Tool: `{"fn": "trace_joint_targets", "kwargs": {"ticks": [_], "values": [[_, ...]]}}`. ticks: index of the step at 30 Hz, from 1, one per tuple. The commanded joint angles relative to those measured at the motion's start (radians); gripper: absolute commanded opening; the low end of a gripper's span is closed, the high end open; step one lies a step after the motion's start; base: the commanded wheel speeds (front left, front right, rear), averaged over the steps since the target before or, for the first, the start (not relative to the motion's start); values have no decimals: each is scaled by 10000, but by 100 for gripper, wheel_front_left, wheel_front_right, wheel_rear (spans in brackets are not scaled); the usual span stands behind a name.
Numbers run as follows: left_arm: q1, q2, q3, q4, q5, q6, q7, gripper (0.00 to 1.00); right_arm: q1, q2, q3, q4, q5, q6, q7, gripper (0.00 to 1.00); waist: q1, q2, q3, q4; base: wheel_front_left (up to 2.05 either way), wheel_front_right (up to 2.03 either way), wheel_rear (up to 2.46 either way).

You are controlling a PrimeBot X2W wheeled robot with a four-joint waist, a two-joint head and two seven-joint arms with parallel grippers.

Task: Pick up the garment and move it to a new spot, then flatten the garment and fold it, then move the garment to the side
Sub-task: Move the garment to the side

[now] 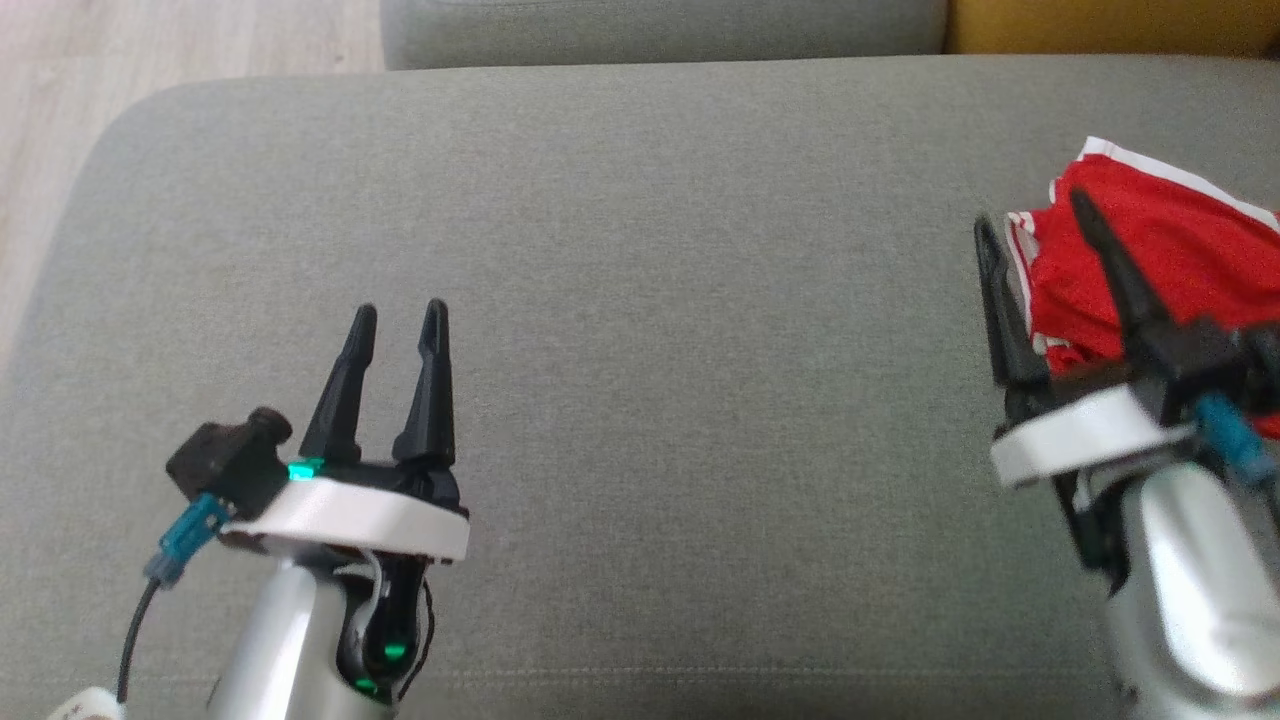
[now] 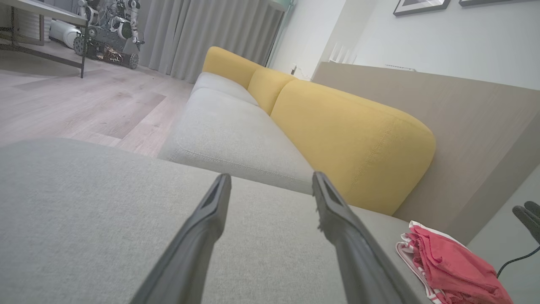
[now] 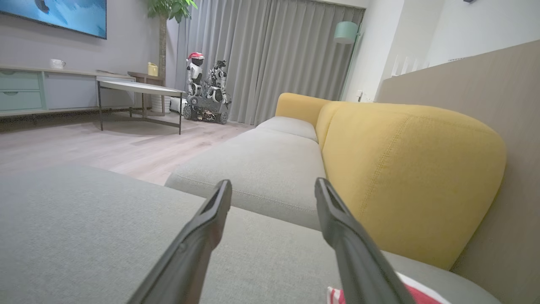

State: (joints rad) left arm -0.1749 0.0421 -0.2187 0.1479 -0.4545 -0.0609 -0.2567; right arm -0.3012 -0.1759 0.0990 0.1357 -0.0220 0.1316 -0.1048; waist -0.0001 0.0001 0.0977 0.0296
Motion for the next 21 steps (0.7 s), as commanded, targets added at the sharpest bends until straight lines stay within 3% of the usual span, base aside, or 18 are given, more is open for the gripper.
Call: {"fn": "trace_joint_targets", "kwargs": {"ticks": [1, 9, 21], "values": [[-150, 81, 380, -298, -20, 22, -51, 100, 111, 242, -65, -222, -149, -9, -377, 100, 1, -1, -88, 132, 0, 0, 0], [415, 81, 859, -427, -150, -146, -51, 100, 1443, 1079, -618, 173, -780, -9, -1367, 100, 1, -1, -335, 324, 0, 0, 0], [692, 81, 1033, -892, 869, 135, -51, 100, 1655, 1252, -948, 177, -922, -9, -1556, 100, 1, -1, -489, 378, 0, 0, 0]]}}
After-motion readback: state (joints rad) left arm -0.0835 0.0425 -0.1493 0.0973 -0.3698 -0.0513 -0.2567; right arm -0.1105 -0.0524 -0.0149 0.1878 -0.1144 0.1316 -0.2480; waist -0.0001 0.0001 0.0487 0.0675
